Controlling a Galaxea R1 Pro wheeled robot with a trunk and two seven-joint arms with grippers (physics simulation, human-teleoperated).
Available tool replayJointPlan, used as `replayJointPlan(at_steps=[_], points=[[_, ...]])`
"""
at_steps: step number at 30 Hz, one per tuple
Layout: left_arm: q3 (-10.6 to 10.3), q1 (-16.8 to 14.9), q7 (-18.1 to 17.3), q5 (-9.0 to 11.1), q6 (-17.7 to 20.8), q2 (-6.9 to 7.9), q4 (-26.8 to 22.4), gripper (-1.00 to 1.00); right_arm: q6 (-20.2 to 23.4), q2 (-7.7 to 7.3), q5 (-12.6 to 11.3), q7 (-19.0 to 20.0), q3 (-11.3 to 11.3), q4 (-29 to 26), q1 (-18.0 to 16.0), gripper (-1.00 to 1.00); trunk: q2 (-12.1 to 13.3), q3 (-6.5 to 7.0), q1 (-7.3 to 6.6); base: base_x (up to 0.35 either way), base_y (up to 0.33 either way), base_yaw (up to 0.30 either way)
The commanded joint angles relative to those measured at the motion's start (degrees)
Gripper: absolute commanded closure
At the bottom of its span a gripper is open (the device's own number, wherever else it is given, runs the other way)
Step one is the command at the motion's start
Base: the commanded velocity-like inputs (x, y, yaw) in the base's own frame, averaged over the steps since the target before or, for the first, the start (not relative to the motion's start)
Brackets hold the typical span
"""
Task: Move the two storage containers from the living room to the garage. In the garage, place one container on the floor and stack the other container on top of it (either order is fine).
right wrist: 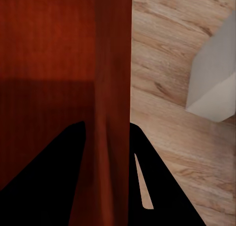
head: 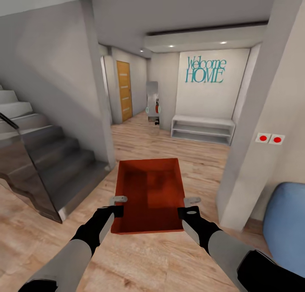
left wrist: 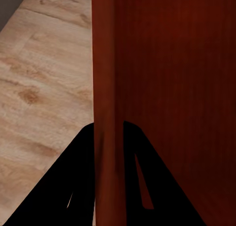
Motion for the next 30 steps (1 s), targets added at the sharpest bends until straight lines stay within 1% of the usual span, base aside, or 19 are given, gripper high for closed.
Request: replayJointPlan(at_steps=[1,4,11,30], points=[[-0.1,0.0,0.8,-0.5,0.4,0.08,2.0,1.0,-2.4,-0.04,1.5,-3.7,-1.8,-0.2,-0.1,1.0,-0.1,-0.12,0.07,0.322,0.0,-0.006],[-0.1,0.0,0.8,-0.5,0.4,0.08,2.0,1.0,-2.4,0.01,1.6,-3.8,-1.8,-0.2,-0.1,1.0,-0.1,-0.12,0.07,0.322,0.0,-0.07],[-0.1,0.0,0.8,-0.5,0.4,0.08,2.0,1.0,-2.4,-0.03,1.6,-3.8,-1.8,-0.2,-0.1,1.0,-0.1,-0.12,0.07,0.322,0.0,-0.167],[-0.1,0.0,0.8,-0.5,0.4,0.08,2.0,1.0,-2.5,-0.04,1.5,-3.8,-1.8,-0.2,-0.1,1.0,-0.1,-0.12,0.07,0.322,0.0,-0.007]])
